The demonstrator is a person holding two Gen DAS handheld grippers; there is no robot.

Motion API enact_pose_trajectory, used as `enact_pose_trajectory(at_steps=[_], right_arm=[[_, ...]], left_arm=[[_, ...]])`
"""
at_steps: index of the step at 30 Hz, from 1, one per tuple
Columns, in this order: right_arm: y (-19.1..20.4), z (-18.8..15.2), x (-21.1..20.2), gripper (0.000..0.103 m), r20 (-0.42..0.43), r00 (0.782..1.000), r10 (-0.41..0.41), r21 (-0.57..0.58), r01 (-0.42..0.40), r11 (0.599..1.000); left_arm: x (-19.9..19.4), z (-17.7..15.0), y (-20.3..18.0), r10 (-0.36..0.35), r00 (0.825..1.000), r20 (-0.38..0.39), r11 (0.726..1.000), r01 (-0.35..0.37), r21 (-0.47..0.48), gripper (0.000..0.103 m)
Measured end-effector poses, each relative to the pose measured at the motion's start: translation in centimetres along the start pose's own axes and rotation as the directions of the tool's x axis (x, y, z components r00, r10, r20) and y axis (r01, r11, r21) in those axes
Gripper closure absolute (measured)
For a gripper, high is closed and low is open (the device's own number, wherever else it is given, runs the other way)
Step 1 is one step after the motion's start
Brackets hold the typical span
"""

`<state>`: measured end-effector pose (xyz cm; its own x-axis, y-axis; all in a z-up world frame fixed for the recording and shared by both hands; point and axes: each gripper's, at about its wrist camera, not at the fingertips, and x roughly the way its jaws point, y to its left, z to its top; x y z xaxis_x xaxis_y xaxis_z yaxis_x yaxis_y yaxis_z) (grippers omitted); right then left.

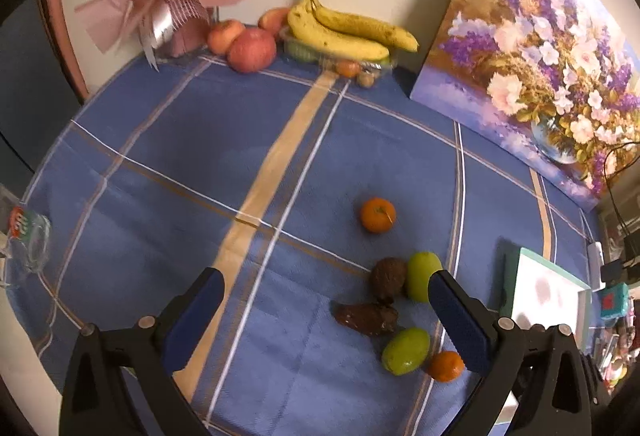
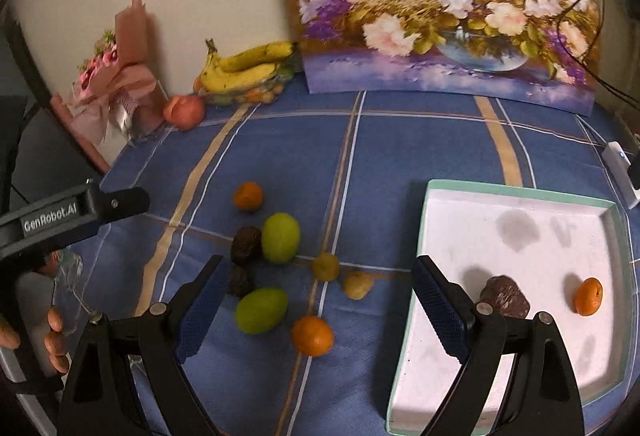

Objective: Organize fruits
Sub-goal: 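Grasp a second brown date with the left tool while the right tool grasps another mandarin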

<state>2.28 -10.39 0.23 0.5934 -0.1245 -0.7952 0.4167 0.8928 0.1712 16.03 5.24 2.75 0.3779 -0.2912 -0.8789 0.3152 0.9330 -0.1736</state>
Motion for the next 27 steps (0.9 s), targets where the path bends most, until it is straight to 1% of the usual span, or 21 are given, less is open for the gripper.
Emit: enact_pose_trajectory(at_steps=[5, 8, 10, 11, 13, 14, 15, 19, 21, 23, 25, 26, 27], right_arm=[[0.1, -0.6, 1.2, 0.011, -0.055, 0.998, 0.022, 0.007, -0.022, 1.000], [0.0, -1.0, 2.2, 0.011, -0.095, 0.995, 0.018, 0.014, -0.017, 1.000], [-0.1, -1.4, 3.0, 0.012, -0.125, 0.992, 0.017, 0.013, -0.015, 1.000], [-0.1, -1.8, 3.7, 0.014, -0.149, 0.989, 0.013, 0.012, -0.011, 1.000], [-0.2, -2.3, 4.7, 0.019, -0.184, 0.983, 0.006, 0.011, -0.004, 1.000], [-0.2, -2.6, 5.3, 0.023, -0.208, 0.978, 0.003, 0.009, -0.001, 1.000], [-0.3, -2.9, 5.7, 0.029, -0.223, 0.975, 0.001, 0.008, 0.001, 1.000], [-0.2, -3.8, 7.2, 0.032, -0.276, 0.961, -0.007, -0.006, 0.005, 1.000], [-0.2, -4.1, 7.5, 0.039, -0.286, 0.958, -0.010, -0.013, 0.006, 1.000], [-0.1, -4.2, 7.7, 0.041, -0.292, 0.957, -0.010, -0.018, 0.005, 1.000], [-0.1, -4.3, 7.7, 0.046, -0.294, 0.956, -0.007, -0.022, 0.001, 1.000], [0.0, -4.3, 7.6, 0.052, -0.294, 0.956, -0.003, -0.020, -0.003, 1.000], [0.0, -4.3, 7.5, 0.056, -0.293, 0.956, 0.001, -0.017, -0.007, 1.000]], left_arm=[[2.5, -0.8, -1.3, -0.032, 0.997, -0.069, 0.999, 0.034, 0.026, 0.001], [4.6, -1.6, -2.0, -0.030, 0.992, -0.125, 0.998, 0.036, 0.043, 0.002], [5.8, -2.1, -2.4, -0.030, 0.987, -0.159, 0.998, 0.038, 0.048, 0.007], [6.4, -2.3, -2.6, -0.032, 0.984, -0.177, 0.998, 0.041, 0.049, 0.008], [7.7, -2.9, -3.0, -0.033, 0.977, -0.211, 0.997, 0.045, 0.055, 0.011], [8.1, -3.1, -3.2, -0.031, 0.975, -0.221, 0.997, 0.045, 0.058, 0.012], [8.6, -3.4, -3.3, -0.028, 0.972, -0.234, 0.997, 0.044, 0.061, 0.015], [9.6, -3.8, -3.4, -0.037, 0.966, -0.255, 0.998, 0.049, 0.040, 0.028], [9.6, -3.8, -3.5, -0.047, 0.966, -0.254, 0.998, 0.056, 0.027, 0.031], [9.6, -3.8, -3.5, -0.053, 0.966, -0.252, 0.998, 0.060, 0.020, 0.042], [9.5, -3.9, -3.3, -0.061, 0.967, -0.248, 0.998, 0.066, 0.015, 0.043], [9.5, -3.8, -3.3, -0.066, 0.967, -0.246, 0.997, 0.072, 0.013, 0.043], [9.3, -3.9, -3.4, -0.072, 0.967, -0.244, 0.997, 0.077, 0.012, 0.043]])
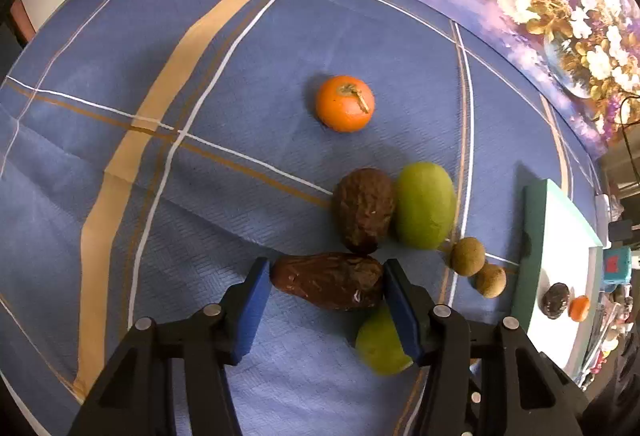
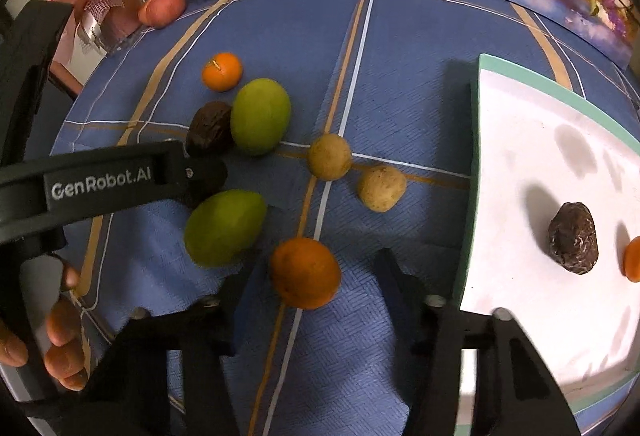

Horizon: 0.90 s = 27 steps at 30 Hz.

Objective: Organize fruits
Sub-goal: 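Grasp a second brown date with the left tool while the right tool grasps another mandarin, then carry the date with the left tool while the right tool carries the mandarin over the tray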

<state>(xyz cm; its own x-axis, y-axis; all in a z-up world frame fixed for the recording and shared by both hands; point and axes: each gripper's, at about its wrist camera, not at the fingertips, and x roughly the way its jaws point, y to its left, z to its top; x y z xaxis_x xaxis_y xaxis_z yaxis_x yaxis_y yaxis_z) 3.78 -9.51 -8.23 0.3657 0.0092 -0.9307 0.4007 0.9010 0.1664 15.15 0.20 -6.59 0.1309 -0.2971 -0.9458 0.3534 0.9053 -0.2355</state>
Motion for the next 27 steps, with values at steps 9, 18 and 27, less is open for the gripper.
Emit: enact_pose_trajectory(at_steps=[9, 18, 27], right_arm=[[0.1, 0.9, -2.1, 0.067, 0.056, 0.998, 0.036, 0.011, -0.037, 0.999], [-1.7, 1.0, -6.5, 0.067, 0.139, 0.990, 0.010, 0.055, -0.018, 0.998], [-3.8, 0.4, -7.7, 0.067, 0.136, 0.991, -0.012, 0.110, -0.003, 0.994]], left_arm=[[-5.3, -0.2, -1.0, -0.028, 0.992, 0.126, 0.999, 0.024, 0.031, 0.044], [-9.0, -1.0, -2.7, -0.057, 0.977, 0.206, 0.996, 0.042, 0.079, 0.044], [-9.1, -1.8, -6.0, -0.066, 0.974, 0.215, 0.992, 0.041, 0.118, 0.044]])
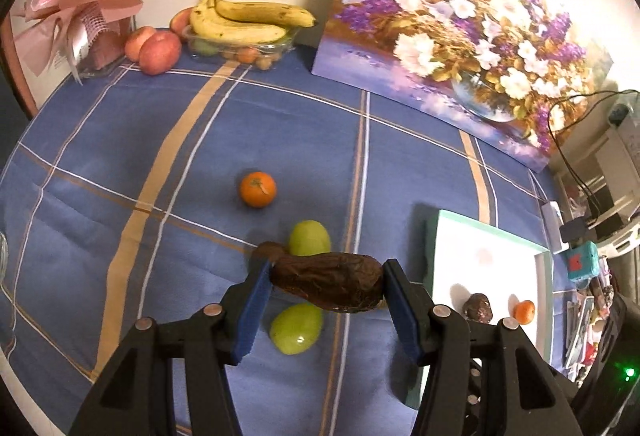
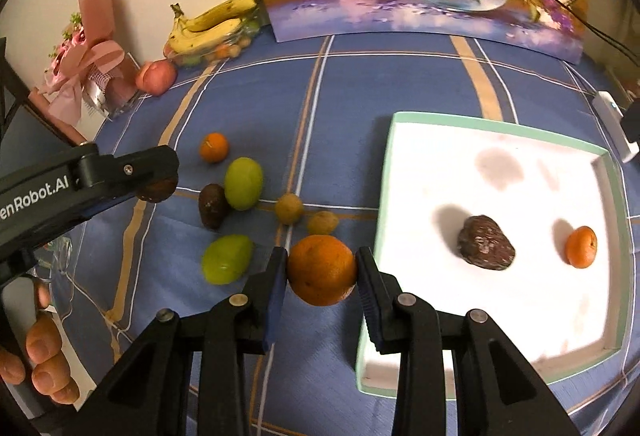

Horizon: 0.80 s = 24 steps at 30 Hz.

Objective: Organize fruits
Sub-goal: 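Carry the date with the left tool while the right tool carries the mandarin over the tray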

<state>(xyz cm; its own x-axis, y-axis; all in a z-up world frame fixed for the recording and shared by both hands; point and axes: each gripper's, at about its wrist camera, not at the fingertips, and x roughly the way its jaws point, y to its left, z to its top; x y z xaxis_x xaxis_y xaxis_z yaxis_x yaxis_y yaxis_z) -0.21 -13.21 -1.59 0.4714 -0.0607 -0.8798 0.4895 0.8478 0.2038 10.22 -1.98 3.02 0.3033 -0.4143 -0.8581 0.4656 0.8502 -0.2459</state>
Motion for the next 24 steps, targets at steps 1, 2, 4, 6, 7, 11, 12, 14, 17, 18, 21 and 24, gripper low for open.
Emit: enact_pose_trajectory(at_steps=[1, 2, 4, 6, 7, 11, 12, 14, 17, 18, 21, 24], right_arm=[[-0.4, -0.1, -0.2, 0.067, 0.001, 1.000, -0.003, 0.005, 0.003, 1.000], [-1.0, -0.1, -0.4, 0.067, 0.001, 1.000, -0.005, 0.015, 0.005, 1.000], [-2.2, -0.1, -0.6, 0.067, -0.003, 1.000, -0.011, 0.043, 0.011, 0.999], [-3.2, 0.0, -0.7, 0.067, -0.005, 1.000, -0.024, 0.071, 0.025, 0.997], [-4.1, 0.0, -0.9, 0.067, -0.005, 0.999, -0.037, 0.087, 0.037, 0.996], [-7.8, -0.1, -2.1, 0.067, 0.006, 0.998, -0.060, 0.163, 0.058, 0.985], [-8.8, -0.1, -2.4, 0.067, 0.010, 0.997, -0.071, 0.184, 0.068, 0.981], [-10.6, -0.3, -3.2, 0.067, 0.018, 0.995, -0.100, 0.222, 0.093, 0.971], [-13.4, -0.7, -4.5, 0.067, 0.031, 0.991, -0.131, 0.275, 0.118, 0.954], [-14.2, -0.9, -4.9, 0.067, 0.038, 0.989, -0.143, 0.288, 0.126, 0.949], [-16.4, -1.4, -6.0, 0.067, 0.048, 0.983, -0.177, 0.322, 0.152, 0.934], [-18.0, -1.8, -6.8, 0.067, 0.054, 0.978, -0.199, 0.355, 0.168, 0.920]], left_arm=[[0.1, -0.1, -0.4, 0.000, 1.000, -0.002, 1.000, 0.000, 0.006, 0.044], [0.2, -0.2, -0.9, 0.000, 1.000, -0.006, 1.000, 0.000, 0.015, 0.044], [0.3, -0.4, -1.6, -0.001, 1.000, -0.010, 1.000, 0.001, 0.030, 0.044], [0.5, -0.7, -2.6, -0.006, 1.000, -0.018, 0.999, 0.007, 0.051, 0.044], [0.6, -0.8, -3.2, -0.011, 1.000, -0.022, 0.998, 0.012, 0.062, 0.044], [1.0, -1.7, -5.8, -0.029, 0.999, -0.038, 0.993, 0.034, 0.111, 0.044], [1.1, -2.0, -6.6, -0.034, 0.999, -0.043, 0.991, 0.039, 0.125, 0.044], [1.4, -2.5, -8.0, -0.039, 0.998, -0.051, 0.987, 0.047, 0.151, 0.044], [1.7, -3.4, -10.1, -0.052, 0.997, -0.063, 0.980, 0.063, 0.189, 0.044], [1.7, -3.6, -10.5, -0.056, 0.996, -0.066, 0.978, 0.068, 0.196, 0.044], [1.9, -4.3, -12.1, -0.064, 0.995, -0.072, 0.971, 0.079, 0.224, 0.044], [1.8, -4.7, -13.6, -0.071, 0.994, -0.078, 0.963, 0.088, 0.256, 0.044]])
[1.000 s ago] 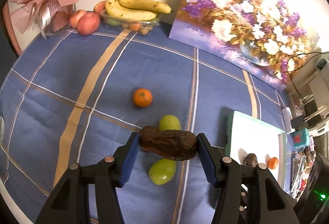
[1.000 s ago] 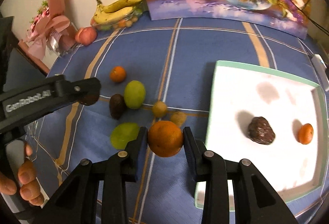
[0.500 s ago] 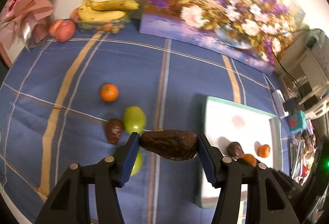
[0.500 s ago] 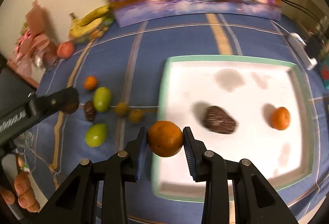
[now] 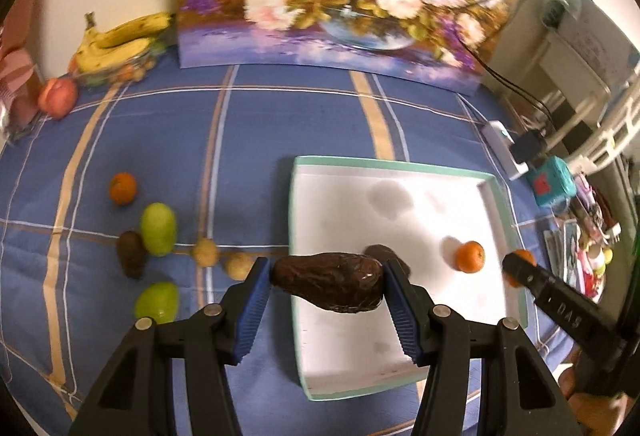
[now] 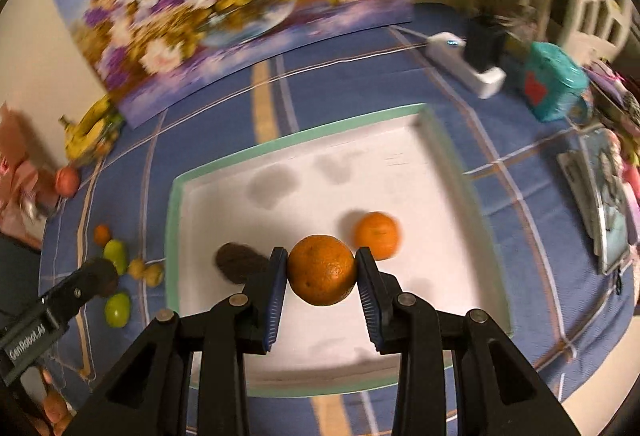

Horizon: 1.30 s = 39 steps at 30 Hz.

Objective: Organize fruits
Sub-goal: 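Carry the date with the left tool while the right tool carries the mandarin over the tray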

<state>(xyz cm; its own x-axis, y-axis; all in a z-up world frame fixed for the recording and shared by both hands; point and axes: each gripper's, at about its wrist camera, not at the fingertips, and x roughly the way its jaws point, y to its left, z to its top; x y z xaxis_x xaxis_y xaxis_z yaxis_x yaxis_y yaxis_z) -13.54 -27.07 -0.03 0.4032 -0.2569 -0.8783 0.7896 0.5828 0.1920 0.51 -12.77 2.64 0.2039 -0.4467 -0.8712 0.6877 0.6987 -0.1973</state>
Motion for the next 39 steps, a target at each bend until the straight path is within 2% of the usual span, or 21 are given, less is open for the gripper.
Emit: enact_pose_trajectory(at_steps=[9, 26, 32, 39], right_arm=[[-3.0, 0.6, -2.1, 0.067, 0.050, 0.998, -0.023, 0.044, 0.021, 0.999], [-2.5, 0.6, -2.2, 0.067, 0.042, 0.999, -0.018, 0.019, 0.017, 1.000], [-2.2, 0.0, 0.6, 0.067, -0.046, 0.998, -0.036, 0.001, 0.036, 0.999], [-1.8, -1.5, 5.1, 0.067, -0.175, 0.983, -0.061, -0.024, 0.058, 0.998]], left_arm=[[0.3, -0.3, -2.7, -0.002, 1.000, -0.011, 0.998, 0.002, 0.065, 0.044], [2.1, -1.0, -3.7, 0.035, 0.998, -0.055, 0.994, -0.029, 0.102, 0.044], [5.1, -2.0, -3.8, 0.071, 0.988, -0.137, 0.991, -0.055, 0.120, 0.044], [8.8, -3.8, -3.7, 0.096, 0.966, -0.240, 0.989, -0.065, 0.135, 0.044]])
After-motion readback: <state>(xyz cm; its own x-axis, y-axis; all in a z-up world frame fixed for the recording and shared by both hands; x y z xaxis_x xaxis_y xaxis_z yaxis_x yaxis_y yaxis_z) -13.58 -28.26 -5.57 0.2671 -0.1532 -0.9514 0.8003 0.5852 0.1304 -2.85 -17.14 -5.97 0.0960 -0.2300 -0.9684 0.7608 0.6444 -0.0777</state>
